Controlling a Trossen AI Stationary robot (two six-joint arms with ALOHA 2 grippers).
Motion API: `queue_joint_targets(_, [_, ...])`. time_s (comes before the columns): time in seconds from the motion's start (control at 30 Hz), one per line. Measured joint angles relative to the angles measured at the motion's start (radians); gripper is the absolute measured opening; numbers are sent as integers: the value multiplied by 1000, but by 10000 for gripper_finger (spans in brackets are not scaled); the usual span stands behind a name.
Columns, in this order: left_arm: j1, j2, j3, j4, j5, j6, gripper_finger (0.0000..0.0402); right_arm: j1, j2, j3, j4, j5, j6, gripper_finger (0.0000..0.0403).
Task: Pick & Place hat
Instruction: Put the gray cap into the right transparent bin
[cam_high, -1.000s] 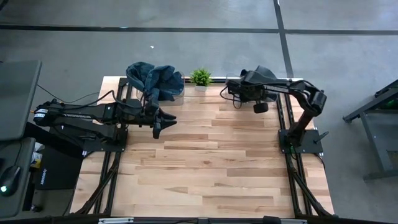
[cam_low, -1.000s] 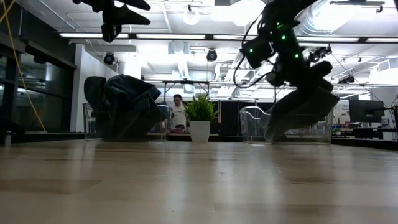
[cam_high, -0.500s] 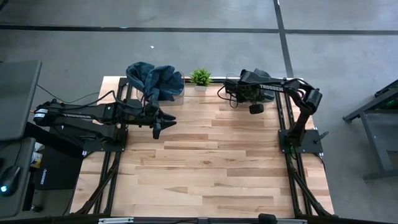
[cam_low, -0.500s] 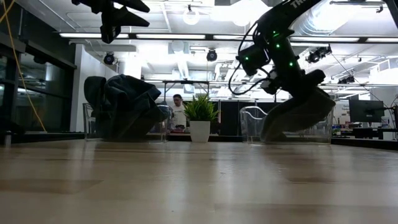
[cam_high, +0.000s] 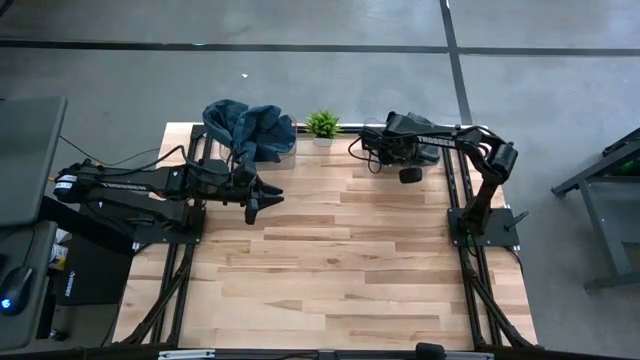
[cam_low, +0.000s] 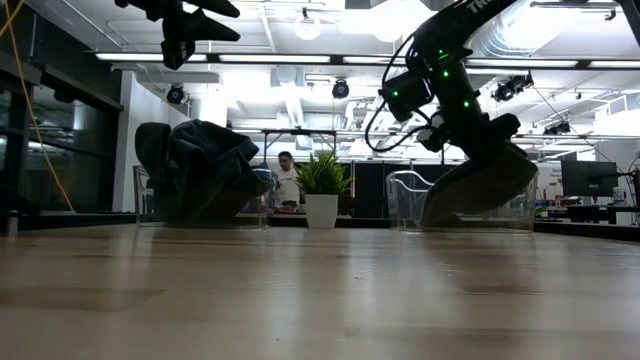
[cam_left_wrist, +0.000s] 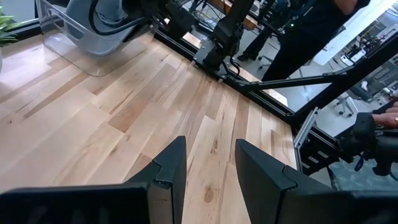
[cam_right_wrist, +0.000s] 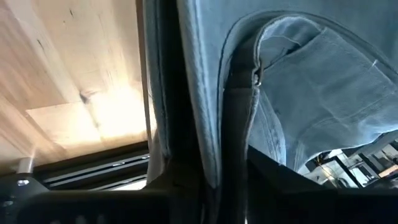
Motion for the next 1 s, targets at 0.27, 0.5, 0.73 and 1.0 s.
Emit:
queue_joint_targets(0.27, [0, 0, 0, 0, 0, 0, 115, 1, 0, 0, -6, -29, 40, 152])
queue_joint_targets(0.5, [0, 0, 0, 0, 0, 0, 115, 2, -3, 0, -29, -55, 96, 218])
queue_joint_targets(0.73, [0, 0, 0, 0, 3, 0, 115, 20, -3, 15, -42, -55, 98, 244])
queue_joint_targets(1.0, [0, 0, 0, 0, 3, 0, 115, 31, -4, 196, -82, -53, 111, 245])
